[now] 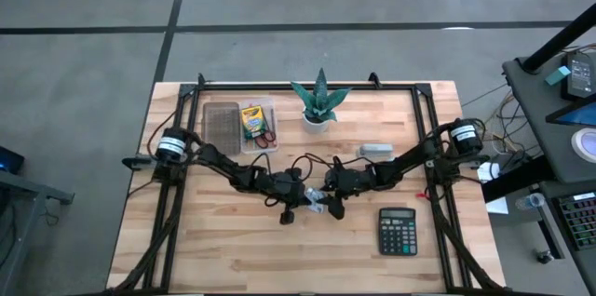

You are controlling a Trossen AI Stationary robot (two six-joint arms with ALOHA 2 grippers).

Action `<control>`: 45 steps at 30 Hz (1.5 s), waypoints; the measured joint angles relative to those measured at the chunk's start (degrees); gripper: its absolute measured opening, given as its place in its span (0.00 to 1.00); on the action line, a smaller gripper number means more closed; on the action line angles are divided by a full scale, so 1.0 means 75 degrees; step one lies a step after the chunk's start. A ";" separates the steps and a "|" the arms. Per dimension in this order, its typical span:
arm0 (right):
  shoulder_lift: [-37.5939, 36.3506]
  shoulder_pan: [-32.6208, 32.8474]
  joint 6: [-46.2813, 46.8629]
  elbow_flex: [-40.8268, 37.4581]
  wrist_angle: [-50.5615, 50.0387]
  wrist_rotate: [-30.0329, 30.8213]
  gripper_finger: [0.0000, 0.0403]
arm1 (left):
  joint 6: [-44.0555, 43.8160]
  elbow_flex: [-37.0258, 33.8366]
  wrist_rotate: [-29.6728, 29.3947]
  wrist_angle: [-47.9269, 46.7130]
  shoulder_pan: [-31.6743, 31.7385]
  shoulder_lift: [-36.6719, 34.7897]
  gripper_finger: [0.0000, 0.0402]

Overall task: Pack school essentials
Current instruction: Put the blue sticky note into the black supply box

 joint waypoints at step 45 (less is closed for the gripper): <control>-0.1367 -0.0599 -0.2950 0.2835 -0.4810 0.1593 0.02 | 0.2390 -0.2215 -0.4136 -0.1857 -0.0102 -0.7390 0.00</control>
